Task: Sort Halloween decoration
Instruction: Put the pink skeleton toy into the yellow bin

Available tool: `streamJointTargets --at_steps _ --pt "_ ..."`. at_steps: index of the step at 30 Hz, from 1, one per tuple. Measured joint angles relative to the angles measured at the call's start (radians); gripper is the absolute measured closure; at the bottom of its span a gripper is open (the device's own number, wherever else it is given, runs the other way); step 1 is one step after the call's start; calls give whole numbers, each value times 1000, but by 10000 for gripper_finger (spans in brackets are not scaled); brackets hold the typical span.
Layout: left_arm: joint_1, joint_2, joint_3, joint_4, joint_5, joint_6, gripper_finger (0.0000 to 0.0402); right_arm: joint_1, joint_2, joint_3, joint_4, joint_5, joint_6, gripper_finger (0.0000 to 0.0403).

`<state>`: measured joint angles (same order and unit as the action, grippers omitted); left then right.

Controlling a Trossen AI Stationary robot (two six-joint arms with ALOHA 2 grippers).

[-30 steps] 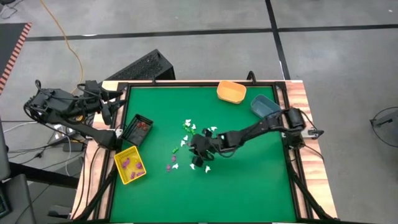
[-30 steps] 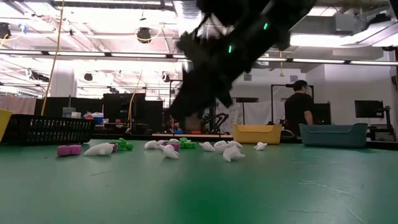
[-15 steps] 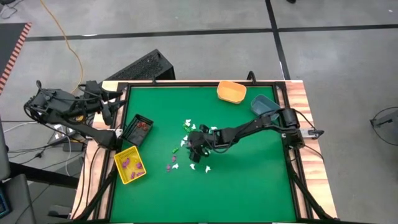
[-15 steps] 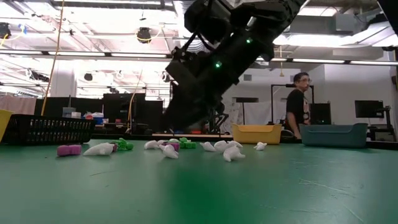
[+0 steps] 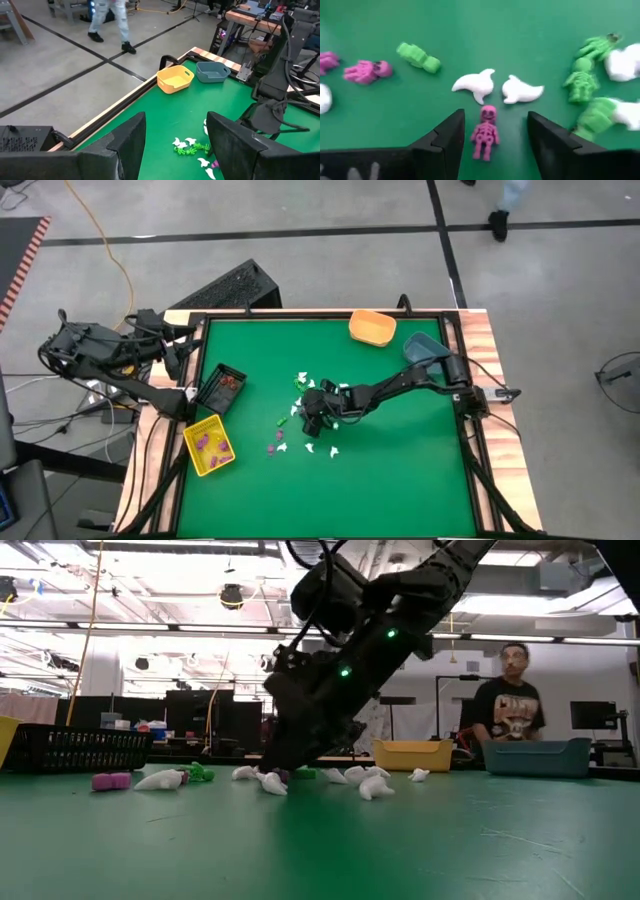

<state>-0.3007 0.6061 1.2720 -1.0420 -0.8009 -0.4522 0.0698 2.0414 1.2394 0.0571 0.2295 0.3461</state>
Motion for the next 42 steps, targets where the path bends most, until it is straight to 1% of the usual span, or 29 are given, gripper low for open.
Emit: streamJointTargets --at_steps 4,7,18,22,26,29,31,36,42 --pt "0 0 0 -1 0 3 202 0 19 -1 3 -6 7 197" --pt "0 0 0 -1 -2 3 202 2 21 -1 -7 -1 27 213" --pt "0 0 0 -1 -4 2 202 6 21 -2 -23 3 70 330" --pt "0 0 0 -1 -4 1 202 6 21 6 -32 -6 74 360" --pt "0 0 0 -1 -4 -1 202 7 26 47 -43 -25 74 385" --pt "0 0 0 -1 -4 -1 202 10 24 90 -72 -54 48 391" --pt "0 0 0 0 -4 -1 202 12 22 131 -85 -53 33 392" --pt "0 0 0 0 -4 -1 202 21 19 251 -193 -40 -14 392" --pt "0 0 0 0 -4 -1 202 32 19 351 -166 -33 -42 393"
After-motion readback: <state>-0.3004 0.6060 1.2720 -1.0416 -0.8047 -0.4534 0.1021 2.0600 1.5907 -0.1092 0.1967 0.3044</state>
